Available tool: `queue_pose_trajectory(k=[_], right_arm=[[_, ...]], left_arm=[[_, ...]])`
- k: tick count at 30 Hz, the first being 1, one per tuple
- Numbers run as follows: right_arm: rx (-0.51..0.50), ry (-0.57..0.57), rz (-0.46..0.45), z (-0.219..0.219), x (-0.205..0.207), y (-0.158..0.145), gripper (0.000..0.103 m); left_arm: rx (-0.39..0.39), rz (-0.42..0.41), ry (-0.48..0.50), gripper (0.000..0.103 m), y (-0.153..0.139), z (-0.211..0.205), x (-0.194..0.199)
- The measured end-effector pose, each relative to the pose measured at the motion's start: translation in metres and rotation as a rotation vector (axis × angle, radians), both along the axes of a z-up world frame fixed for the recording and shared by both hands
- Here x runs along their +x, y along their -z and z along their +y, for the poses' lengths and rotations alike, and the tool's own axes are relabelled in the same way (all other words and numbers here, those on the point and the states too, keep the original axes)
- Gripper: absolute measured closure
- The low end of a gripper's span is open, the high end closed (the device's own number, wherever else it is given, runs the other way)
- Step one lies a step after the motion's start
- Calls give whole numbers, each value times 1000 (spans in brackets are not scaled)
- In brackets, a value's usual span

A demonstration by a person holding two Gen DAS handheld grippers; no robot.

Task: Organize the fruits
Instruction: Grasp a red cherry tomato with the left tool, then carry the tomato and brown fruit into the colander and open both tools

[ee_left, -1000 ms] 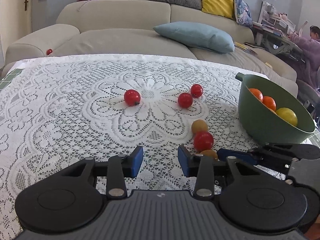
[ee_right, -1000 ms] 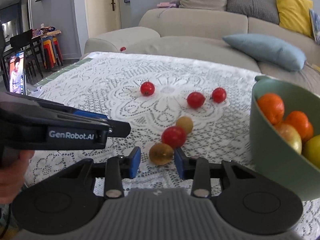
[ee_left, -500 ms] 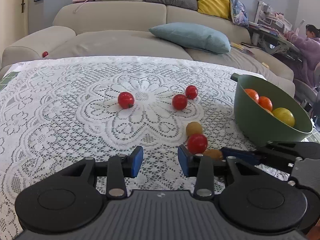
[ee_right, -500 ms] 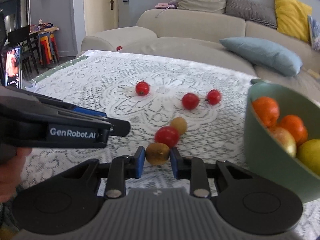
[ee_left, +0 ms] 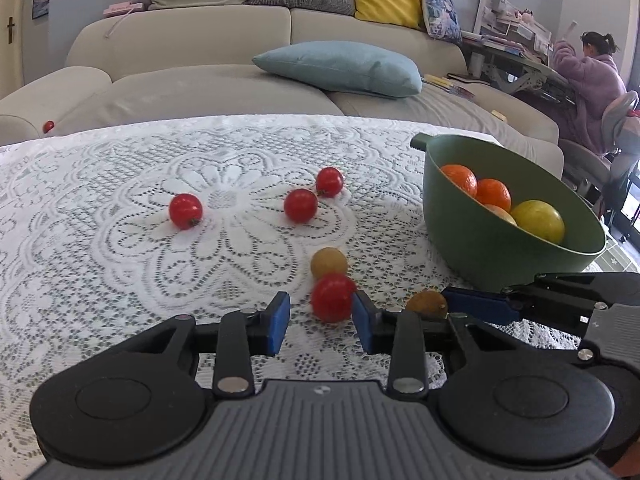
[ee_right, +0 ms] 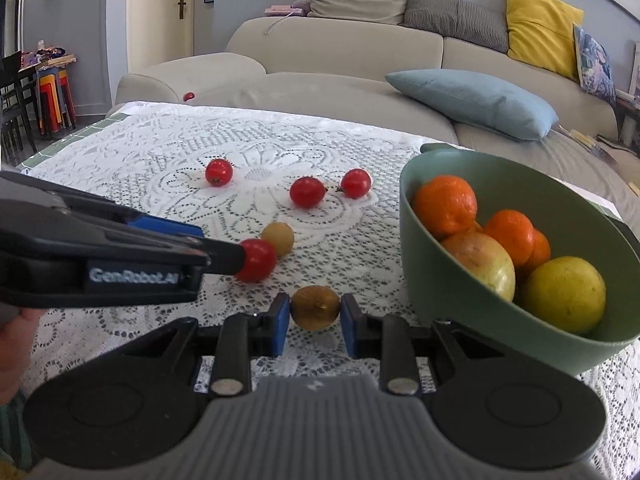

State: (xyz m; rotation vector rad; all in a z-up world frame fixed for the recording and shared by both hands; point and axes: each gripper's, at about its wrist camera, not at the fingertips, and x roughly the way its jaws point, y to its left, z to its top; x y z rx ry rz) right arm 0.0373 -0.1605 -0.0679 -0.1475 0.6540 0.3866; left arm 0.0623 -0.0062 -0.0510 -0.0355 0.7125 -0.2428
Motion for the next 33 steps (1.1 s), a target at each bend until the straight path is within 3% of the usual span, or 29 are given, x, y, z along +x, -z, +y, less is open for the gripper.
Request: queue_pose_trajectory(k=[7, 19, 26, 33], right_arm=[[67, 0, 57, -8, 5, 3, 79], [74, 5, 74, -7, 9, 6, 79], [73, -7, 39, -8, 2, -1, 79], [93, -17, -39, -17, -9, -28, 79]], left_arm=[[-16, 8, -6, 65, 9, -5, 9], [5, 3, -8, 71, 15, -17, 13], [2, -24, -24, 71, 1, -10, 1], [-14, -33, -52, 71, -25, -8, -7]])
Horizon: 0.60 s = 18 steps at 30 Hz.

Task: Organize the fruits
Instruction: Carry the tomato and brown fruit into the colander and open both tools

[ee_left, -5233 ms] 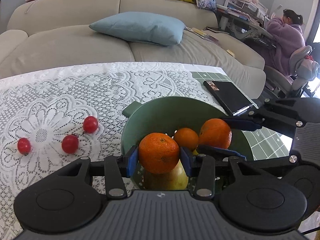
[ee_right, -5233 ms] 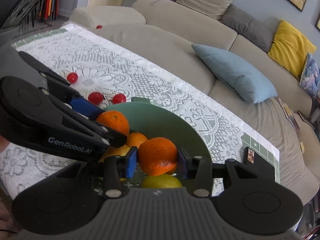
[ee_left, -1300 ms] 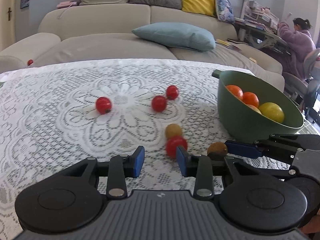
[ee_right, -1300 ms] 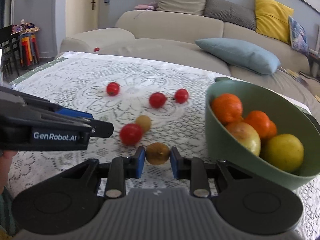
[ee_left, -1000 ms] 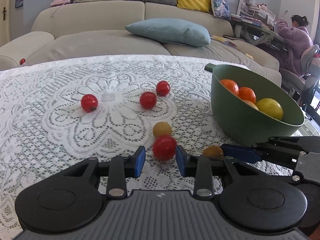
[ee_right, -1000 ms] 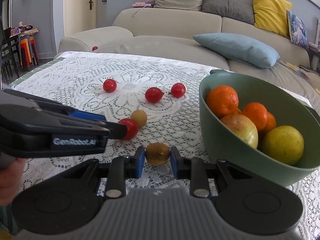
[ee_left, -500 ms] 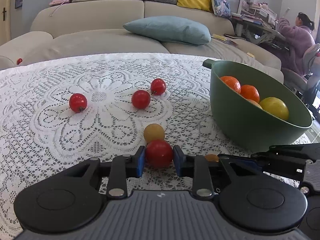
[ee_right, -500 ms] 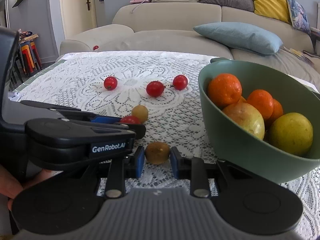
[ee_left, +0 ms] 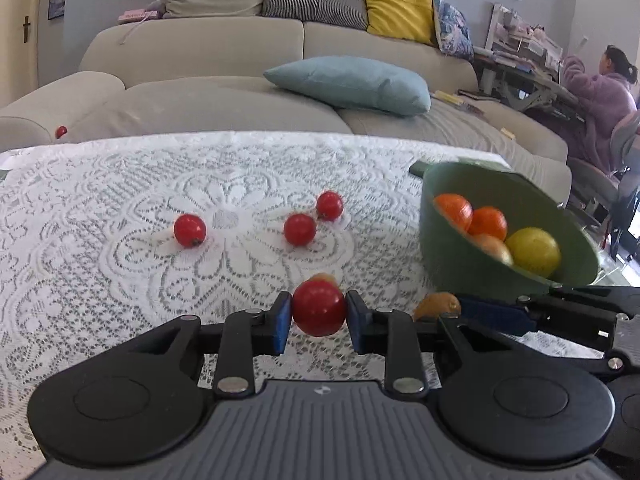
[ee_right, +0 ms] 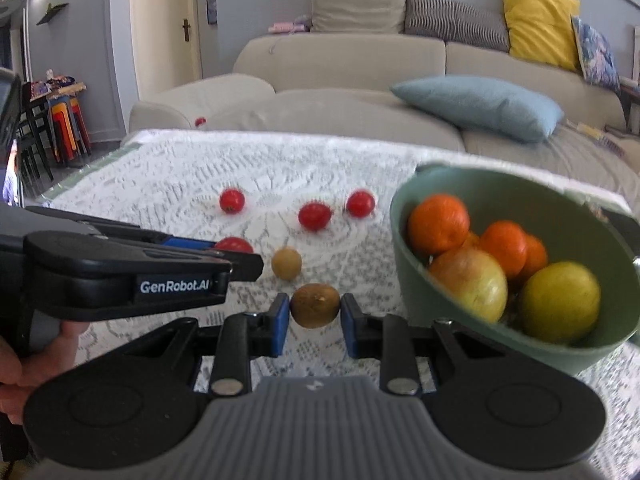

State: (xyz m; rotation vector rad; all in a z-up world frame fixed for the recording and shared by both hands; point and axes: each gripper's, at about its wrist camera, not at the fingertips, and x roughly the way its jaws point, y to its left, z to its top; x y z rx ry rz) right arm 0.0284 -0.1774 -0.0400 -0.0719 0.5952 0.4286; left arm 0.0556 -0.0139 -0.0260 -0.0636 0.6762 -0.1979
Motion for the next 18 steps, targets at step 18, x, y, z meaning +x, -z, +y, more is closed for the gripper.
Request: queue_pose_trajectory(k=[18], right_arm=[[-164, -83, -82, -70, 18, -70, 79]], left_arm=[[26, 27, 62, 71, -58, -75, 11]])
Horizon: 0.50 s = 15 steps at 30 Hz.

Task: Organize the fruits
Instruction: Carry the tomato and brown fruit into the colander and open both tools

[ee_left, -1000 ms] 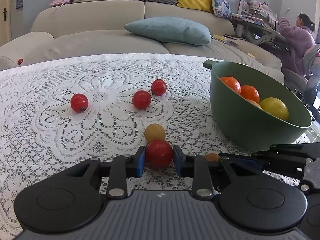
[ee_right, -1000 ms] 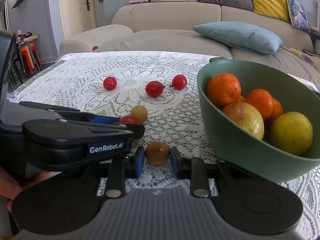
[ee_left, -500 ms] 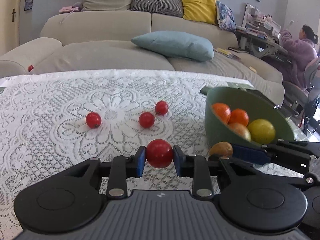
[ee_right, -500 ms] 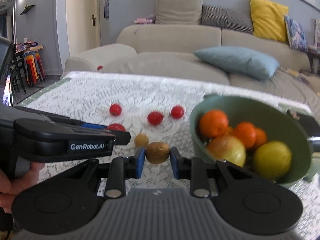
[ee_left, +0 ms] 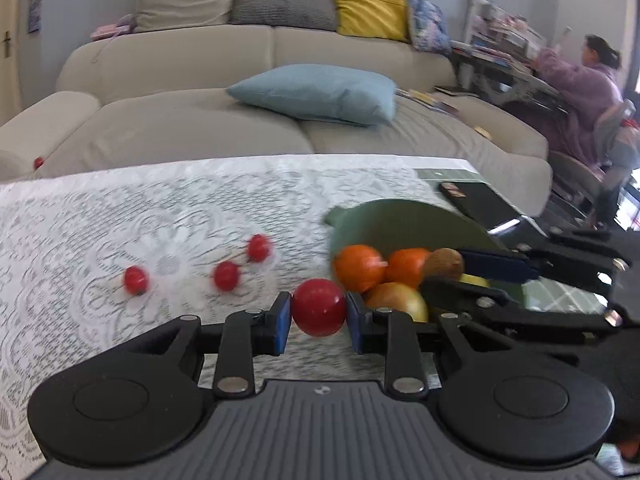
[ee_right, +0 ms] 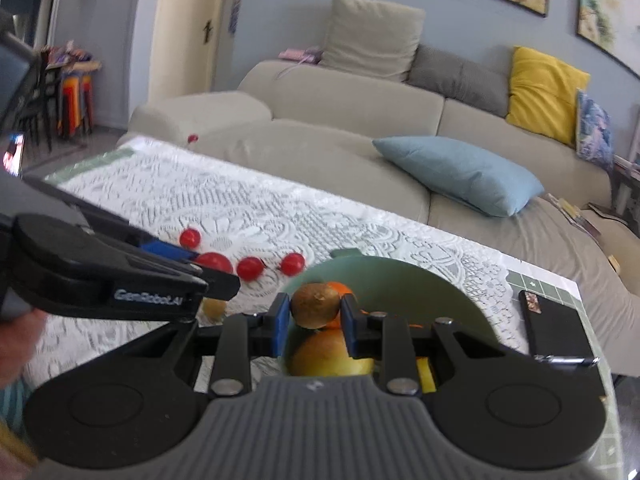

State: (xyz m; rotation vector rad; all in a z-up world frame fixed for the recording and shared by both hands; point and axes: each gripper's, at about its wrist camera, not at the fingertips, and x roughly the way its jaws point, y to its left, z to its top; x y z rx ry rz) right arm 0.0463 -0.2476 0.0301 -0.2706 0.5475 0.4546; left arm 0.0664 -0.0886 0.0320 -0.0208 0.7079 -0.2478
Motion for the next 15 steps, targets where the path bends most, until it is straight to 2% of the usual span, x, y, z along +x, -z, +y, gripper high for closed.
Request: queue_pose_trajectory(k=[6, 15], right_arm=[[-47, -53, 124, -35, 30, -10, 79], [-96, -95, 299, -64, 62, -2, 79]], left_arm=[[25, 75, 80, 71, -5, -39, 15], [64, 204, 182, 71, 6, -71, 38]])
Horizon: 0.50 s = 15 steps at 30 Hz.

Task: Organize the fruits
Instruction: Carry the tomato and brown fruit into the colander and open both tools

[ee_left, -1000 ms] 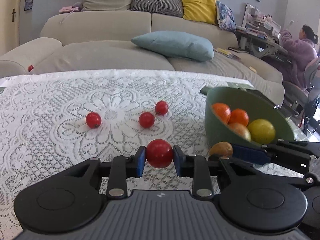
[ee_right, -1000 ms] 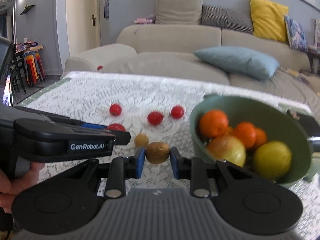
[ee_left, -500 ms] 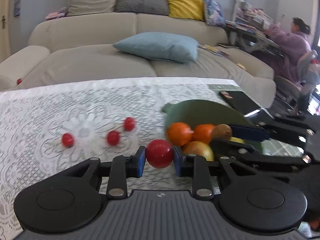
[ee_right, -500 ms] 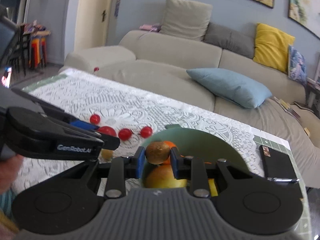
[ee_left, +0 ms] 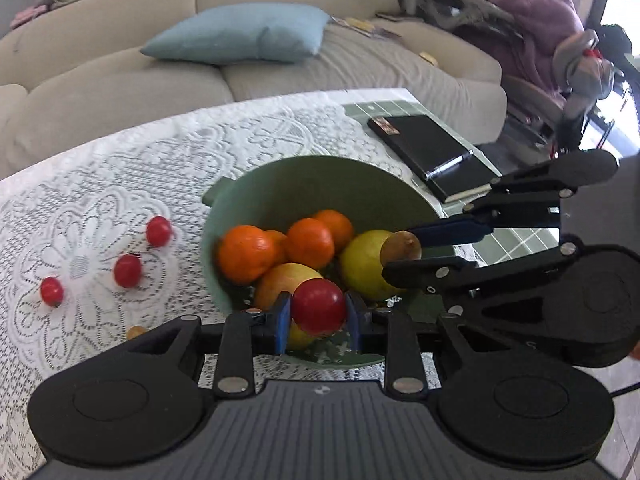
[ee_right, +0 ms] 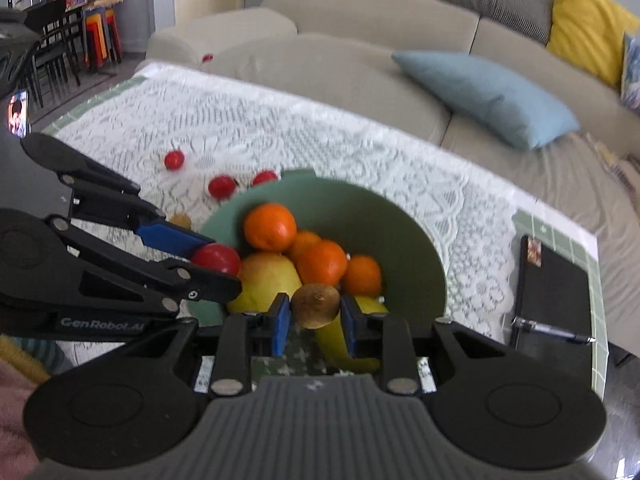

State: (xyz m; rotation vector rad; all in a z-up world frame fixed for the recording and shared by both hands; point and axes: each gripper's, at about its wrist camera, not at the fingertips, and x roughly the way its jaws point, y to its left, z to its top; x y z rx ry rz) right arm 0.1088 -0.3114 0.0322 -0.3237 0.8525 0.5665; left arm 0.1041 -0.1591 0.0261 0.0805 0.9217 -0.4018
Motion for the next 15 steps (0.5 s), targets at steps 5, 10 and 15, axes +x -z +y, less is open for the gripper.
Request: queue_pose_trajectory(k=[5, 10, 15], right_arm=[[-50, -52, 50, 1, 9, 5, 79], [-79, -125, 116, 5, 16, 13, 79], [-97, -169, 170, 10, 21, 20, 79]], left_arm=[[10, 50, 9, 71, 4, -7, 11], [14, 89, 8, 71, 10, -9, 17], [-8, 128, 14, 71, 17, -7, 21]])
